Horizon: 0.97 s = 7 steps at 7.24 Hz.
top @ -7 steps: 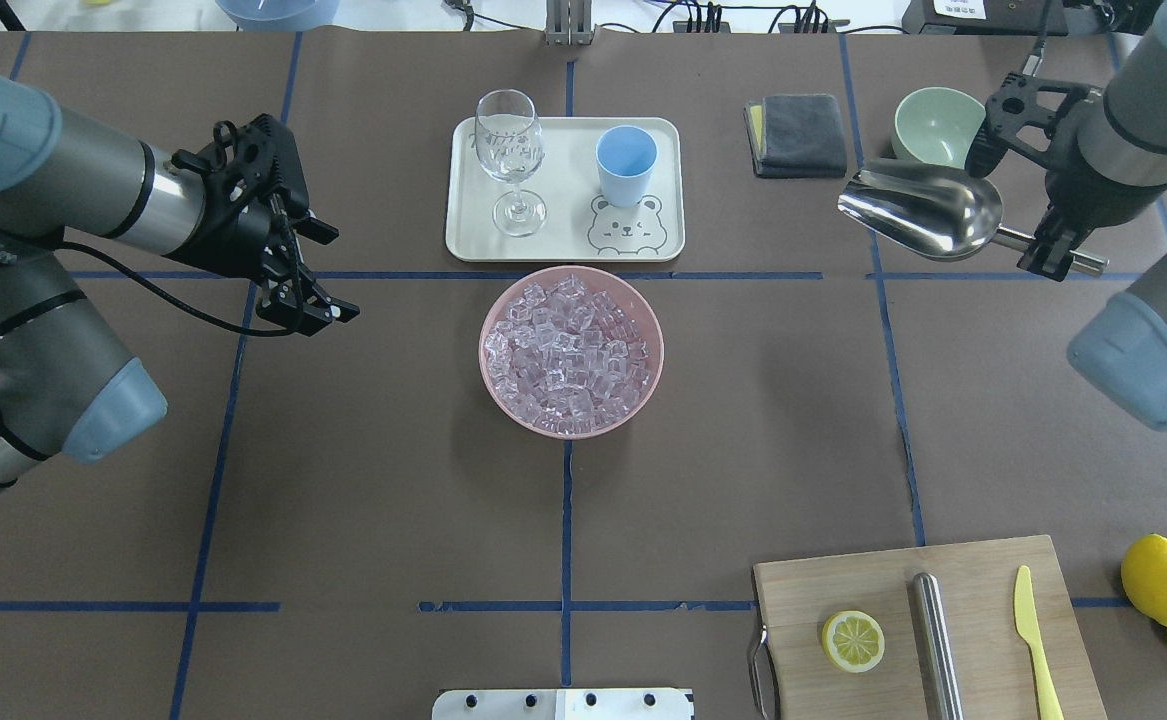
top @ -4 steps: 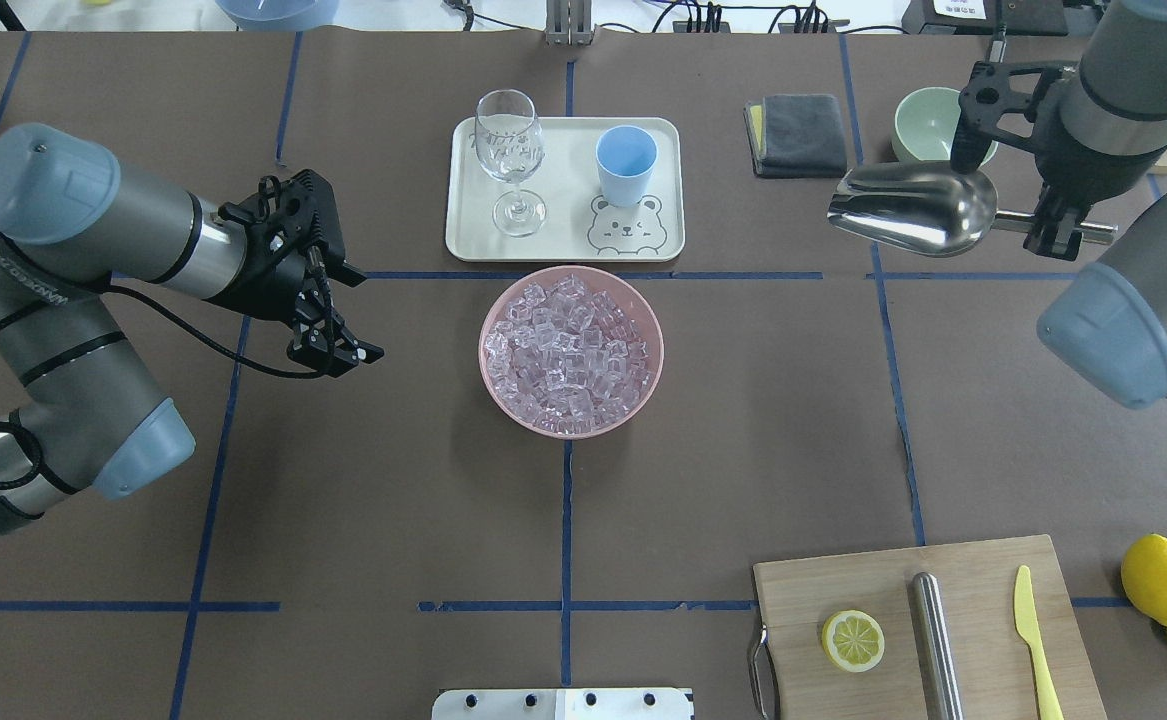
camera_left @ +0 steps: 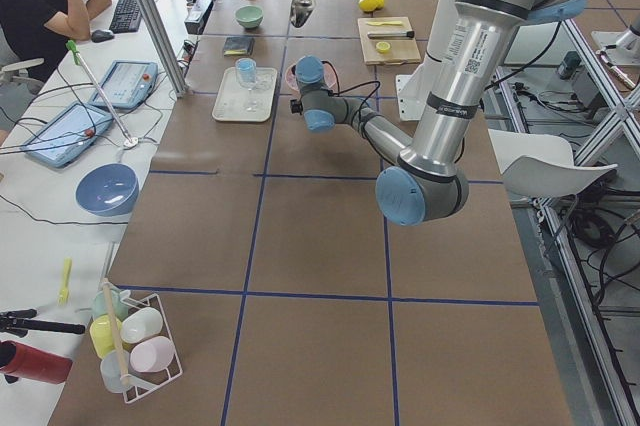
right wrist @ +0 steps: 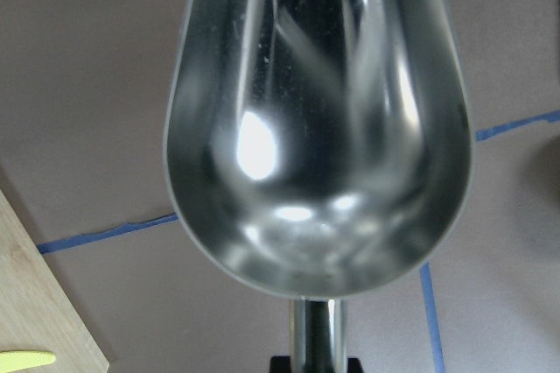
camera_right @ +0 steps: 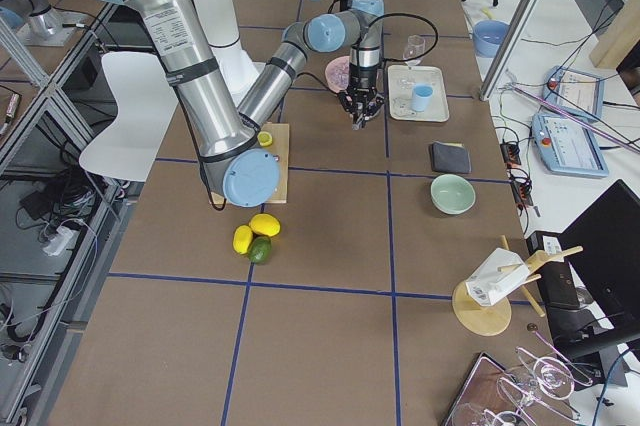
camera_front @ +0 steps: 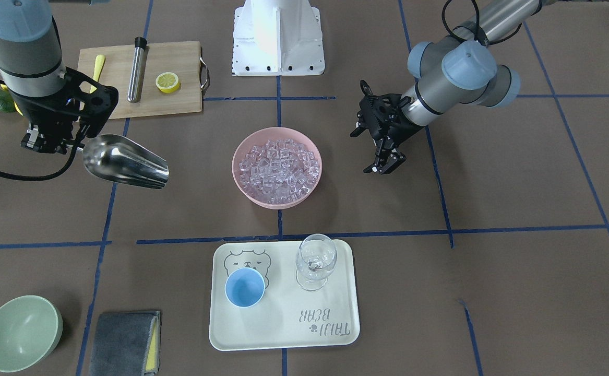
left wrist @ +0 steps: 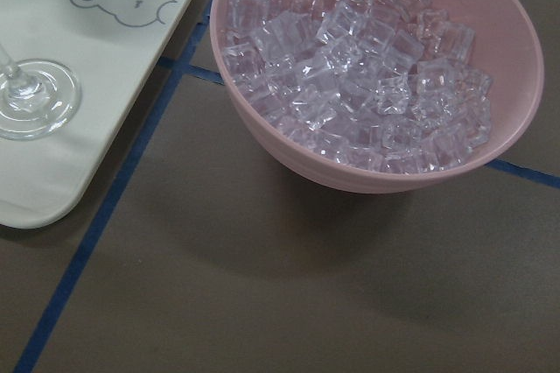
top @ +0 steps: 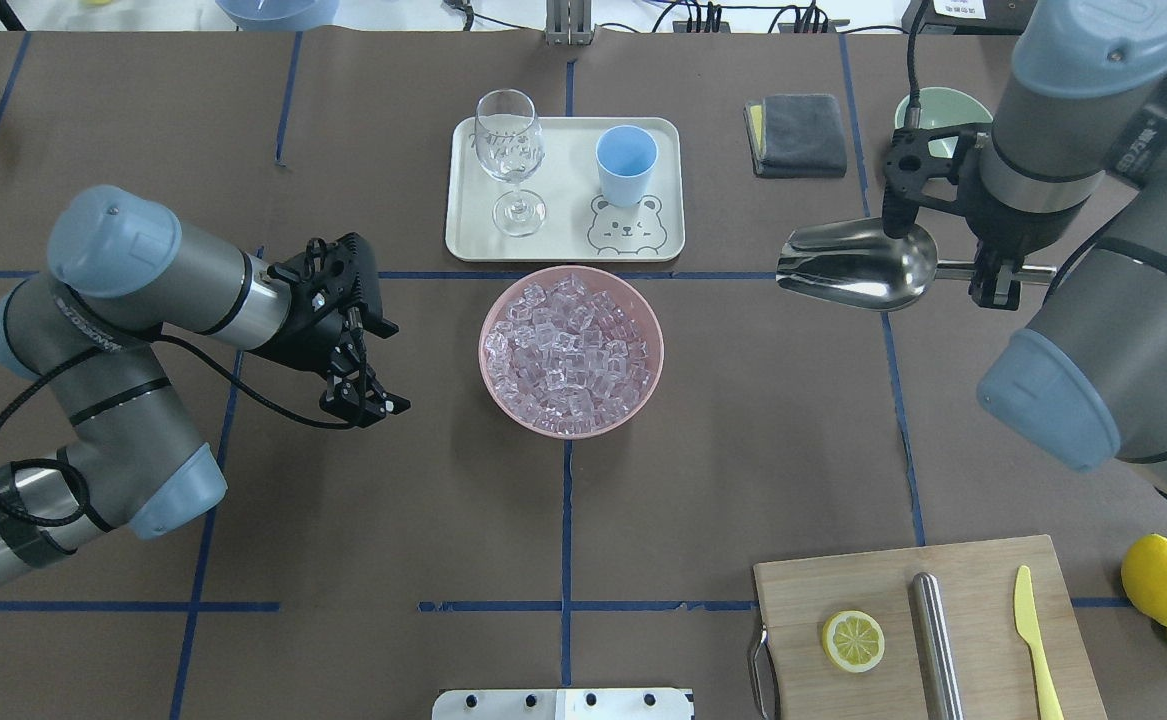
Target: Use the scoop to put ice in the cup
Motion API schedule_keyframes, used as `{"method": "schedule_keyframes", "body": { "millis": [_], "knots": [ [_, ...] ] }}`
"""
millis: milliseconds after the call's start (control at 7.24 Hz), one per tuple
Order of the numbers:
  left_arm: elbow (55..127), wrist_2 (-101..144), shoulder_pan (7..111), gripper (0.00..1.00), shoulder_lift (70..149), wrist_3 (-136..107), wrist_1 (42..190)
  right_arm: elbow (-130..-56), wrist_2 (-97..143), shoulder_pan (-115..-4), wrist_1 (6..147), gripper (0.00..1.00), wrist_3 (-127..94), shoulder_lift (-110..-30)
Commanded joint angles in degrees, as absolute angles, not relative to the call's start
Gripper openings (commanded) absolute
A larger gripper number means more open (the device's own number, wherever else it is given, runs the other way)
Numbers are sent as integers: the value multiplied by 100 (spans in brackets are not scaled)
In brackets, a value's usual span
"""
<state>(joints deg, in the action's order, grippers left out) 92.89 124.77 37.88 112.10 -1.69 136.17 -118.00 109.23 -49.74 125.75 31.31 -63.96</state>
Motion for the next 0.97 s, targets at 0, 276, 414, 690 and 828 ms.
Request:
{"method": "schedule_keyframes", "body": {
  "millis": [0, 276, 414, 690, 828],
  "knots": [
    [8503, 12035, 3438, 100, 11285, -150, 15513, -11778, 10768, -4730, 13345, 0, 3155, -5831],
    [8236, 11988, 3384, 100, 11485, 226, 15583, -11760, 10494, -4553, 13570, 0, 3147, -5538],
    [8114, 11997, 3384, 100, 11557, 237, 15574, -11734, 10468, -4474, 13736, 0, 3155, -5407],
    [8016, 12006, 3419, 100, 11654, 150, 15478, -11654, 10459, -4342, 13869, 0, 3147, -5221],
    [8007, 12006, 3436, 100, 11811, -7, 15225, -11646, 10450, -4263, 13921, 0, 3120, -5151]
  ]
}}
